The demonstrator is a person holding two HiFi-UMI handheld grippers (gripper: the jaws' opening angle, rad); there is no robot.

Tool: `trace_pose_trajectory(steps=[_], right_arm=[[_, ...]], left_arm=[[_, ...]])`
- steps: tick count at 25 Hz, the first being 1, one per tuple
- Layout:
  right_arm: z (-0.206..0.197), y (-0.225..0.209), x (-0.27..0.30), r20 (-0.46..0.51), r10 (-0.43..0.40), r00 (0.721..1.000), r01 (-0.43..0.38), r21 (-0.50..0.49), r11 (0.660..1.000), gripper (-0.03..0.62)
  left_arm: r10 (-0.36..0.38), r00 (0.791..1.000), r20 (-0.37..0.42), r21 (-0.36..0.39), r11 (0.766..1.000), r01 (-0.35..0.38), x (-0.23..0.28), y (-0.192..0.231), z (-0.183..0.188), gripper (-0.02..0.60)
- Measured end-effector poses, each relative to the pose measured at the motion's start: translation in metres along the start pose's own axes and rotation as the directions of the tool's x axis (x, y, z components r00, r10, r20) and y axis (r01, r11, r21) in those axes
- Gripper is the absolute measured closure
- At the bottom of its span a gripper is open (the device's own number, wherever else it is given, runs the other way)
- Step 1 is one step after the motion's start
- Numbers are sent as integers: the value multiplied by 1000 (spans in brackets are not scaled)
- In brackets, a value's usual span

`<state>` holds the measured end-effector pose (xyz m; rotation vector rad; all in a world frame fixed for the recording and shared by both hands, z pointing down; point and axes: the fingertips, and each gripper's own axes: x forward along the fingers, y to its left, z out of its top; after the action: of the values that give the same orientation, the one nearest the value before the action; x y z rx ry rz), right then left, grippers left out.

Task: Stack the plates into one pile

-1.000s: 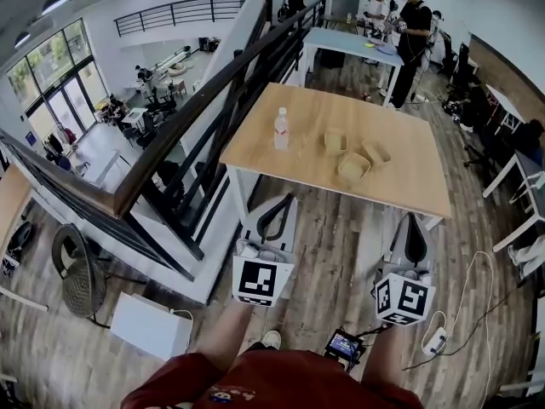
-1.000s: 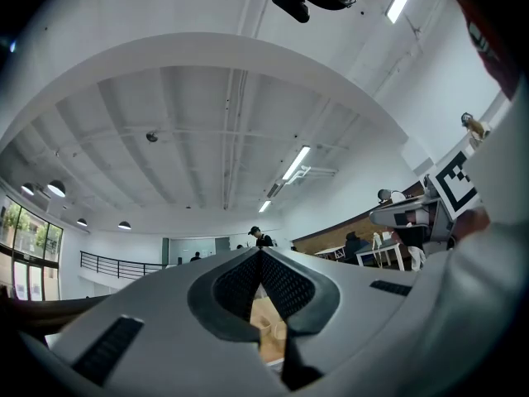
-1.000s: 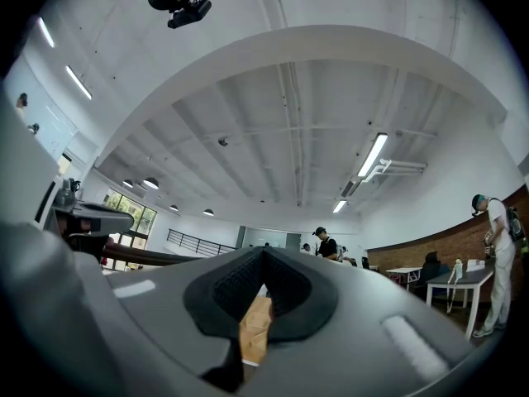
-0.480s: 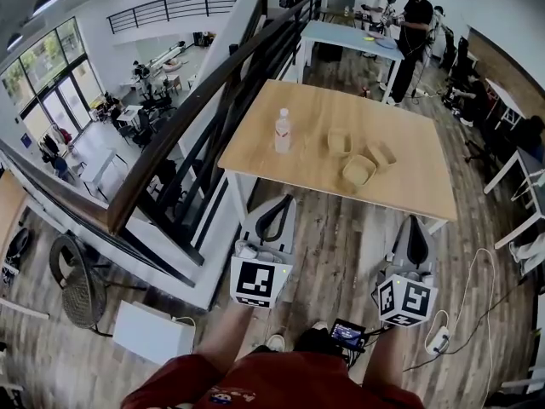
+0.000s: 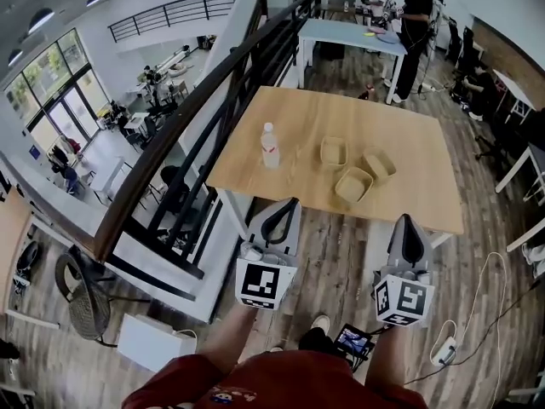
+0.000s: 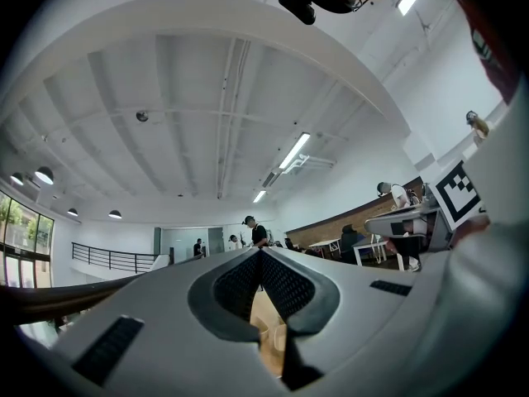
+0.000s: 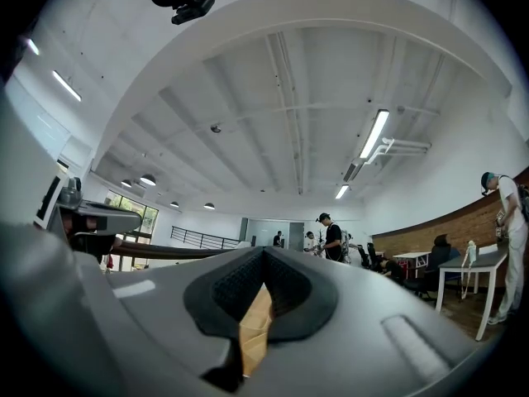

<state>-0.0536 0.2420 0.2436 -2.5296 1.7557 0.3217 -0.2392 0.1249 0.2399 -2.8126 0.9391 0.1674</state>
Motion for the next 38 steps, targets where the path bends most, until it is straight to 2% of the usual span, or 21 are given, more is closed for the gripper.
trace_pose_trajectory(steps=[9,17,31,38], right_arm=[[-15,-67,56,0,16,1000,-16,24,1000,585],[-32,-121,85,10,15,1000,-16,71,997,585],[-49,-152,129,17,17,1000,-18,68,998,585],[-58,-156,168,17,10,1000,-10,13,1000,585]], left_arm=[[18,1000,-4,27,999,-18,88,-27,1,575],[28,999,-19,44,999,-27,134,-56,-4,575],[41,999,-11,45,998,-40,188,-56,-21,575],[21,1000,12,17,1000,-22,232,-37,-37,575]])
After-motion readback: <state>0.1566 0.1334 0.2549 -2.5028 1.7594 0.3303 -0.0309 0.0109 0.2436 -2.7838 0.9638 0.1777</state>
